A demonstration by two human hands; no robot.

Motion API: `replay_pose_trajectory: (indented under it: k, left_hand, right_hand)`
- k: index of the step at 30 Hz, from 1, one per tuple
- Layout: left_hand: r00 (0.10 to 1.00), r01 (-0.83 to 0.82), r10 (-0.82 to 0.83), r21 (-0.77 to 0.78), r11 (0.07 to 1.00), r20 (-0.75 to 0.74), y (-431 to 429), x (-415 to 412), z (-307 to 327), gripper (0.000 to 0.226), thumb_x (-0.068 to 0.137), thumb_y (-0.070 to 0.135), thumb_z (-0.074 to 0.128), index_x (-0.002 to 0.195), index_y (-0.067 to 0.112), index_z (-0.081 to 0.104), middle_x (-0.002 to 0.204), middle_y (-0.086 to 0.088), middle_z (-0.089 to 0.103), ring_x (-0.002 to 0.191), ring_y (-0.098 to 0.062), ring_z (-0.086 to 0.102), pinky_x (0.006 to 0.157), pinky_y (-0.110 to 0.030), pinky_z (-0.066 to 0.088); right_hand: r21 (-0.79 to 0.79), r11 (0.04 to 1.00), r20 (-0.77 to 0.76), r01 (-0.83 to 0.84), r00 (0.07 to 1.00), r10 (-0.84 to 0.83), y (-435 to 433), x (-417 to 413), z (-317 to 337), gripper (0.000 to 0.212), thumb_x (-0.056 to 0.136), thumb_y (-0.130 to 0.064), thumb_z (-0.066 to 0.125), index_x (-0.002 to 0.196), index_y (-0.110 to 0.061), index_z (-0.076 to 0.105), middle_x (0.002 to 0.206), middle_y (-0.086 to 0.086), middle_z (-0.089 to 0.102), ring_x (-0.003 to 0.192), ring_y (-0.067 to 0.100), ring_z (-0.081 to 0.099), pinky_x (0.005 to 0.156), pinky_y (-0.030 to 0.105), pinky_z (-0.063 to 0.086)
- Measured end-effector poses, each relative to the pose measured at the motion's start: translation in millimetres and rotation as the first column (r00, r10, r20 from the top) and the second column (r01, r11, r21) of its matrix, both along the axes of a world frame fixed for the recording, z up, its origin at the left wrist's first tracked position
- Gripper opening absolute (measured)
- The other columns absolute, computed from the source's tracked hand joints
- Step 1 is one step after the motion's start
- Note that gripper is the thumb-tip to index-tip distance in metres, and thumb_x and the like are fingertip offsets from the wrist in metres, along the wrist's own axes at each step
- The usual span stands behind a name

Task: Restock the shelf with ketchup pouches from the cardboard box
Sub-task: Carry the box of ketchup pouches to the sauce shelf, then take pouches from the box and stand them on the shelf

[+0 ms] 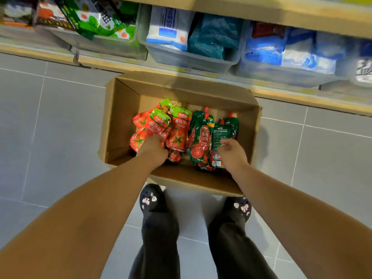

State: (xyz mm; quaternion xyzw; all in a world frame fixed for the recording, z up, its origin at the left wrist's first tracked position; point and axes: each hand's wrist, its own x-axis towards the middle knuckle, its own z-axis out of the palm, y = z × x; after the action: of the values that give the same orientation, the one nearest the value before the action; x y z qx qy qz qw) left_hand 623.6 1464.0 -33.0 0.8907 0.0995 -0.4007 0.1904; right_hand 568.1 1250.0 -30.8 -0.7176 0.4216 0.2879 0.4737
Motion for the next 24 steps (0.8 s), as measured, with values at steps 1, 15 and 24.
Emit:
replay_pose_trajectory:
  k: [1,15,24]
  left_hand:
    - [1.000,-0.006,0.006,-0.009,1.000,-0.007,-8,-3,-5,0.033,0.080,0.017,0.055,0.113,0.013,0.057,0.114,-0.013,0.062,0.102,-0.032,0.058,0.076,-0.032,0.045]
    - [0.974,-0.193,0.175,-0.114,0.975,-0.146,-98,-4,-162,0.041,0.087,0.019,0.050,0.126,0.009,0.052,0.126,-0.017,0.058,0.114,-0.033,0.055,0.094,-0.032,0.043]
    - [0.954,-0.286,0.294,-0.109,0.952,0.060,-94,-6,-146,0.016,0.091,0.020,0.050,0.099,0.017,0.064,0.106,-0.010,0.068,0.093,-0.025,0.061,0.073,-0.024,0.042]
  right_hand:
    - [0.046,0.998,-0.016,-0.034,0.999,0.035,-3,0,-4,0.034,0.095,-0.010,0.040,0.128,-0.016,0.047,0.080,-0.007,0.051,0.059,0.009,0.047,0.046,0.016,0.041]
    - [0.250,0.908,-0.304,0.335,0.918,-0.255,20,35,-144,0.029,0.097,-0.024,0.036,0.073,-0.014,0.051,0.072,0.002,0.053,0.066,0.016,0.049,0.052,0.028,0.035]
    - [0.349,0.799,-0.319,0.489,0.864,-0.389,14,20,-137,0.033,0.098,-0.035,0.031,0.094,-0.015,0.058,0.082,0.002,0.060,0.071,0.013,0.053,0.058,0.027,0.041]
